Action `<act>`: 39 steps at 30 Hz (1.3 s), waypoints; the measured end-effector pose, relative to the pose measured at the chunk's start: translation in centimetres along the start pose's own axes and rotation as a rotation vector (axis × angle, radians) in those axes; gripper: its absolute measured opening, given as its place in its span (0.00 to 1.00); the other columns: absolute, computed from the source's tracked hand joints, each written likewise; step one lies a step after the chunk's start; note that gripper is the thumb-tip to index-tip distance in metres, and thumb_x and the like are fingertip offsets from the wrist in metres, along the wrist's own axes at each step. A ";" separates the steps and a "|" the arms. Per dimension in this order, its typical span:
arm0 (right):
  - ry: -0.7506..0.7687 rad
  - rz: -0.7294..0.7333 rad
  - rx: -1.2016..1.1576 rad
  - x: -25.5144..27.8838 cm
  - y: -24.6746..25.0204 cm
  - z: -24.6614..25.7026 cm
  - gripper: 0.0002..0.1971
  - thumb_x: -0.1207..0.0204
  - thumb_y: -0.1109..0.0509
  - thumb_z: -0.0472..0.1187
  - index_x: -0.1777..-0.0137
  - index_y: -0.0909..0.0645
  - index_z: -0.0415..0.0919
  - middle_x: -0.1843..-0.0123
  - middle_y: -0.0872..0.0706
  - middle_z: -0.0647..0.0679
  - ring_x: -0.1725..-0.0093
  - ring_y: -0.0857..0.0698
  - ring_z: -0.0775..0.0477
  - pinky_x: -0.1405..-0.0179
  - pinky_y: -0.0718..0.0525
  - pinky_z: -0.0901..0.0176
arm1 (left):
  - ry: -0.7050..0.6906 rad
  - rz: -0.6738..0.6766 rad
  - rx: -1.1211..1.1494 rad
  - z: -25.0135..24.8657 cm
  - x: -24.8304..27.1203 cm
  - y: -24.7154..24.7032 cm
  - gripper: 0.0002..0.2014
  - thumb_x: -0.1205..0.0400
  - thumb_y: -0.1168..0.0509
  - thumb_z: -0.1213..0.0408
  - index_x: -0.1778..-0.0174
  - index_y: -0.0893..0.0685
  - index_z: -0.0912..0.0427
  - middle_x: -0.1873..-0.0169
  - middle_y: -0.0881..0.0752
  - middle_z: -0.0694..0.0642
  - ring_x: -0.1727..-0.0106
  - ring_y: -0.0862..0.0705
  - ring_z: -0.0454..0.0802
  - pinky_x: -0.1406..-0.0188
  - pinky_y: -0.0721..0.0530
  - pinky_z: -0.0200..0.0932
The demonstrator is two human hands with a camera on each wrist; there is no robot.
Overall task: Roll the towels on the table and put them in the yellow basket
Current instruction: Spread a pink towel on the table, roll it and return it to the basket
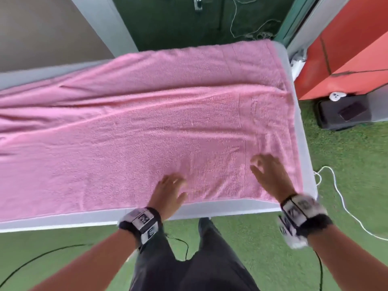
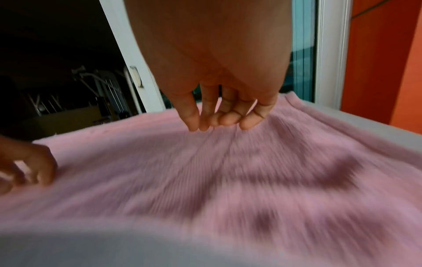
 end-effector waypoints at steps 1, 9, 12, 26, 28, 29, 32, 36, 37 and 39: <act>-0.006 0.009 0.010 2.2 -1.0 -0.8 0.07 0.22 0.30 0.36 0.45 0.18 0.39 0.53 0.19 0.51 0.53 0.21 0.52 0.45 0.15 0.45 | 0.042 -0.014 -0.014 2.0 1.5 0.3 0.14 0.18 0.35 0.57 0.37 0.19 0.50 0.31 0.23 0.51 0.29 0.28 0.49 0.28 0.26 0.53; 0.109 -0.082 0.071 9.8 -3.5 -3.7 0.12 0.27 0.25 0.34 0.44 0.17 0.35 0.45 0.14 0.42 0.46 0.16 0.44 0.41 0.17 0.50 | 0.164 -0.120 -0.051 7.3 7.5 0.3 0.20 0.23 0.28 0.69 0.34 0.18 0.63 0.38 0.17 0.60 0.37 0.21 0.57 0.37 0.21 0.52; 0.177 -0.118 0.044 9.5 -3.0 -3.3 0.09 0.26 0.27 0.32 0.46 0.16 0.33 0.51 0.11 0.42 0.51 0.13 0.44 0.48 0.11 0.47 | 0.077 -0.171 -0.042 6.2 7.1 0.7 0.13 0.24 0.29 0.76 0.43 0.14 0.65 0.47 0.12 0.59 0.47 0.16 0.55 0.48 0.16 0.47; 0.089 -0.008 0.185 13.3 -3.3 -4.0 0.09 0.20 0.38 0.38 0.61 0.19 0.42 0.62 0.19 0.56 0.67 0.19 0.53 0.66 0.14 0.56 | -0.038 -0.025 0.132 2.4 8.7 -0.4 0.07 0.16 0.38 0.70 0.56 0.16 0.59 0.57 0.17 0.48 0.55 0.25 0.42 0.49 0.26 0.36; -0.034 0.034 0.252 14.5 -3.9 -4.7 0.04 0.24 0.30 0.34 0.59 0.16 0.40 0.60 0.13 0.50 0.65 0.16 0.49 0.63 0.11 0.47 | -0.042 0.035 0.113 2.2 9.1 -1.4 0.07 0.15 0.39 0.68 0.50 0.15 0.58 0.52 0.16 0.47 0.51 0.24 0.42 0.39 0.23 0.44; -0.072 0.068 0.261 14.7 -4.4 -4.6 0.02 0.25 0.29 0.34 0.57 0.15 0.39 0.57 0.12 0.47 0.63 0.15 0.49 0.62 0.11 0.47 | -0.034 0.063 0.111 2.4 9.2 -1.7 0.09 0.15 0.40 0.67 0.44 0.16 0.58 0.47 0.16 0.48 0.46 0.23 0.43 0.34 0.24 0.46; -0.107 0.202 0.202 15.0 -6.5 -2.0 0.06 0.20 0.32 0.38 0.47 0.15 0.42 0.51 0.15 0.53 0.60 0.18 0.58 0.64 0.18 0.65 | 0.007 0.067 0.132 4.2 10.1 -1.7 0.15 0.15 0.39 0.66 0.32 0.20 0.54 0.40 0.17 0.49 0.42 0.21 0.43 0.30 0.26 0.45; -0.043 0.286 0.071 14.1 -10.2 5.8 0.06 0.17 0.35 0.40 0.45 0.18 0.48 0.51 0.18 0.59 0.61 0.19 0.64 0.64 0.18 0.68 | 0.069 -0.047 0.139 9.2 12.5 0.4 0.09 0.15 0.39 0.67 0.43 0.15 0.55 0.45 0.14 0.49 0.51 0.22 0.38 0.39 0.21 0.34; -0.015 0.292 0.041 13.6 -11.3 8.1 0.06 0.17 0.35 0.40 0.46 0.18 0.49 0.51 0.17 0.59 0.61 0.18 0.63 0.62 0.15 0.64 | 0.095 -0.072 0.130 11.2 13.3 1.2 0.09 0.15 0.40 0.67 0.44 0.15 0.55 0.45 0.14 0.49 0.50 0.22 0.38 0.40 0.23 0.32; 0.053 0.310 -0.005 12.4 -13.7 13.2 0.06 0.17 0.35 0.40 0.48 0.18 0.50 0.52 0.17 0.60 0.61 0.17 0.63 0.60 0.15 0.64 | 0.150 -0.116 0.111 16.0 15.2 2.6 0.09 0.14 0.40 0.67 0.44 0.16 0.55 0.45 0.15 0.48 0.47 0.23 0.39 0.38 0.26 0.35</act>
Point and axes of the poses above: each hand's wrist, its own x-axis away from the middle knuckle, its own y-axis out of the back of the hand, z = x × y, the point moved 6 cm from there along -x, towards the middle knuckle
